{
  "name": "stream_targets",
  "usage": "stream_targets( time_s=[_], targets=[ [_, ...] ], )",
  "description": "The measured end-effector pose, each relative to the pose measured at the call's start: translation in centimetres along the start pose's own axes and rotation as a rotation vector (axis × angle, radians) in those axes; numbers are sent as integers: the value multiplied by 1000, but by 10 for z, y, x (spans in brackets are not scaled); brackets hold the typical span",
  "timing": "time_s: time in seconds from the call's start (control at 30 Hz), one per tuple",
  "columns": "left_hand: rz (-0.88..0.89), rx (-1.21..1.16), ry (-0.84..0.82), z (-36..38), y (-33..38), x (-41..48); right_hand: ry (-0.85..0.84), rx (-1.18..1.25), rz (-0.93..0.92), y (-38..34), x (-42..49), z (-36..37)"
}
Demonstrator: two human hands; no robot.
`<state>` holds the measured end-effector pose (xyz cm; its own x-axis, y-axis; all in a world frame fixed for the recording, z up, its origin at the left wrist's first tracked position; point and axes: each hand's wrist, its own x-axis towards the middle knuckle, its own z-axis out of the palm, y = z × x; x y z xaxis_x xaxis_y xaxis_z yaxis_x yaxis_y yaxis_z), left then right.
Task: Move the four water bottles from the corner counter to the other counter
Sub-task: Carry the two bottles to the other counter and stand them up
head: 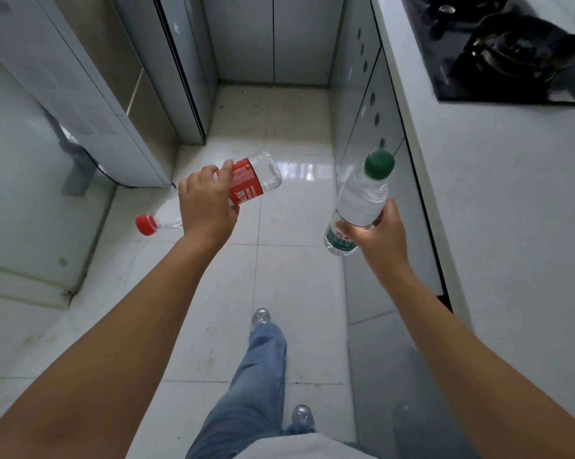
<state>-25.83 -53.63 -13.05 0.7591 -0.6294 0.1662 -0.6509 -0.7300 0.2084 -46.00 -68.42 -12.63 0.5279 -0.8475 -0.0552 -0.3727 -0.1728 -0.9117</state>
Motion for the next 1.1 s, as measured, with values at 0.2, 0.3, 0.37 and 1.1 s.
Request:
stream_targets(
  time_s=[0.2,0.3,0.37,1.1],
  targets=[
    [22,-36,-17,12,-26,101,52,11,29,-31,82,44],
    [36,-65,-9,16,-31,150,59,21,21,-44,119,61],
    [34,-80,-1,17,-33,178,67,23,20,-50,141,70],
    [-55,-26,54,71,6,506,-27,21,-28,-86,489,110]
  ],
)
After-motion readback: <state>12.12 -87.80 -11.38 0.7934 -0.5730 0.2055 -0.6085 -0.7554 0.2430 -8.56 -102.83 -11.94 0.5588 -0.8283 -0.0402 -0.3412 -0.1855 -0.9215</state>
